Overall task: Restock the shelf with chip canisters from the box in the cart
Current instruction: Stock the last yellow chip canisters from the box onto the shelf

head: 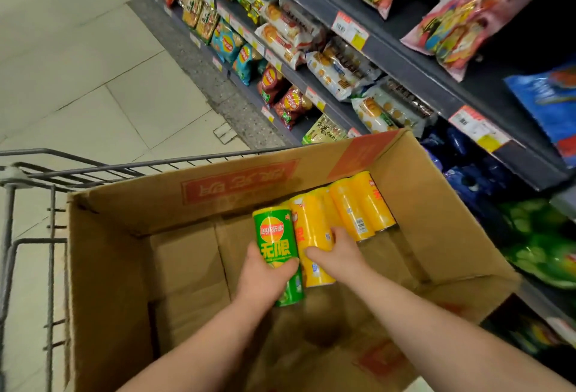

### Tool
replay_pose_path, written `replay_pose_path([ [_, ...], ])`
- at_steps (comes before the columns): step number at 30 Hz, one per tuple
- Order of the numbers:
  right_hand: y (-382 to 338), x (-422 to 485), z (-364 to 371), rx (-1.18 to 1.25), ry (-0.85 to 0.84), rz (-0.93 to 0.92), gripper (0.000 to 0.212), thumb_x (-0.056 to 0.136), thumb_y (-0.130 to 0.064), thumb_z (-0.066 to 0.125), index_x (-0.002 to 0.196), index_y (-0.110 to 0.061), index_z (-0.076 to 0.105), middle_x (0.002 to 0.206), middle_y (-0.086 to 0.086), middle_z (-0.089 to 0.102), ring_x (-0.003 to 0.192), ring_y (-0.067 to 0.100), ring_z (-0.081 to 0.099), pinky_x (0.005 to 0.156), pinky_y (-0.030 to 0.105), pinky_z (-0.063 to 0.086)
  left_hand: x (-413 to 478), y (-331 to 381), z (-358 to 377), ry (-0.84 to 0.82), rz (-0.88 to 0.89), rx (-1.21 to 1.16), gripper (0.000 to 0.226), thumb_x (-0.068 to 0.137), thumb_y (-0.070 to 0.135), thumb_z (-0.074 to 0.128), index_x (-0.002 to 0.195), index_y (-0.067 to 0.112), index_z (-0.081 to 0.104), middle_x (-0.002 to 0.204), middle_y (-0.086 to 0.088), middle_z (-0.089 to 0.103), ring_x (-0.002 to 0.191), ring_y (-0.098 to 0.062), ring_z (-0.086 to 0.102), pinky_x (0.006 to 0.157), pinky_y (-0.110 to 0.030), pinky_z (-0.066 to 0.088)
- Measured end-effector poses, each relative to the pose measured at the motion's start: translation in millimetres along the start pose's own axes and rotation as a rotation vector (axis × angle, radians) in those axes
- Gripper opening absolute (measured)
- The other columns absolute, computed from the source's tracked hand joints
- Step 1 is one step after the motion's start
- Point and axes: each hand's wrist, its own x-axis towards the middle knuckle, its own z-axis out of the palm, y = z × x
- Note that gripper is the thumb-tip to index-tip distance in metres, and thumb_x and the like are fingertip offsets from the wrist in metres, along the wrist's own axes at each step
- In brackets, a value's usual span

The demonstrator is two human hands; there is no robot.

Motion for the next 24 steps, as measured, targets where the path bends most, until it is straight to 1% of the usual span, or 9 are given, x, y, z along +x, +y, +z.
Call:
replay_pose_path([
  [5,12.0,-35.5,-46.7,0.085,0.154,0.03,0.061,0.081,-0.029,0.069,0.134,-0.015,0.041,0.127,0.005,0.054,0.114,0.022,0.053,0.083,0.023,0.037,-22.3,36.9,21.6,-0.085,0.162,-0.004,0.055,0.072,0.032,0.078,0.109,0.03,0.037,0.101,0.004,0.063,0.091,-0.017,0.063,0.086,-0.036,0.051],
  [7,19.1,-51.8,-65.3,0.131,0.212,0.027,0.058,0.082,-0.027,0.068,0.132,-0.015,0.043,0.121,0.004,0.055,0.105,0.02,0.054,0.081,0.023,0.038,-37.6,53.6,31.1,-0.115,0.225,0.005,0.059,0.072,0.032,0.078,0.112,0.033,0.035,0.101,0.004,0.06,0.091,-0.018,0.061,0.085,-0.032,0.049],
  [10,31.8,-77.1,-92.1,0.203,0.29,0.014,0.052,0.082,-0.024,0.068,0.128,-0.012,0.046,0.112,0.003,0.056,0.093,0.015,0.051,0.079,0.025,0.04,-63.8,75.5,44.8,-0.155,0.313,0.026,0.071,0.07,0.034,0.078,0.128,0.029,0.038,0.103,0.003,0.06,0.092,-0.019,0.061,0.084,-0.031,0.048],
  [13,48.7,-106.1,-112.7,0.286,0.377,0.0,0.048,0.082,-0.024,0.068,0.124,-0.013,0.046,0.103,-0.001,0.053,0.09,0.014,0.052,0.077,0.026,0.041,-91.3,90.0,59.6,-0.222,0.407,0.033,0.083,0.057,0.043,0.075,0.129,0.026,0.039,0.103,0.003,0.062,0.091,-0.018,0.062,0.086,-0.036,0.051],
  [15,64.3,-129.3,-124.3,0.361,0.439,-0.015,0.05,0.081,-0.024,0.07,0.123,-0.016,0.046,0.106,-0.001,0.056,0.09,0.013,0.054,0.075,0.026,0.044,-112.3,96.6,72.5,-0.268,0.469,0.046,0.076,0.058,0.042,0.077,0.124,0.027,0.04,0.1,0.005,0.062,0.086,-0.014,0.063,0.083,-0.034,0.051],
  [17,81.2,-156.3,-134.8,0.433,0.493,-0.041,0.063,0.072,-0.03,0.074,0.126,-0.017,0.045,0.106,-0.003,0.055,0.088,0.011,0.055,0.067,0.02,0.043,-137.3,100.0,87.2,-0.307,0.549,0.078,0.058,0.07,0.029,0.079,0.112,0.032,0.039,0.094,0.008,0.059,0.08,-0.01,0.059,0.076,-0.029,0.046],
  [19,103.5,-184.7,-144.6,0.475,0.553,-0.044,0.073,0.061,-0.037,0.068,0.127,-0.017,0.045,0.108,-0.002,0.056,0.086,0.009,0.055,0.061,0.014,0.041,-163.5,97.9,104.9,-0.342,0.61,0.103,0.047,0.072,0.025,0.078,0.097,0.035,0.038,0.089,0.01,0.058,0.078,-0.009,0.058,0.075,-0.029,0.045],
  [21,130.5,-214.1,-151.2,0.529,0.608,-0.029,0.067,0.066,-0.033,0.07,0.126,-0.016,0.046,0.107,-0.001,0.057,0.085,0.009,0.056,0.06,0.016,0.041,-193.0,91.2,123.4,-0.387,0.652,0.123,0.044,0.072,0.026,0.078,0.085,0.037,0.037,0.084,0.015,0.056,0.075,-0.002,0.056,0.071,-0.028,0.045],
  [24,179.4,-264.0,-156.1,0.61,0.68,-0.021,0.053,0.078,-0.02,0.072,0.125,-0.016,0.047,0.101,-0.004,0.058,0.087,0.012,0.06,0.064,0.021,0.047,-246.0,75.2,151.4,-0.459,0.721,0.169,0.047,0.072,0.029,0.078,0.094,0.036,0.037,0.086,0.015,0.055,0.075,0.001,0.054,0.063,-0.025,0.041],
])
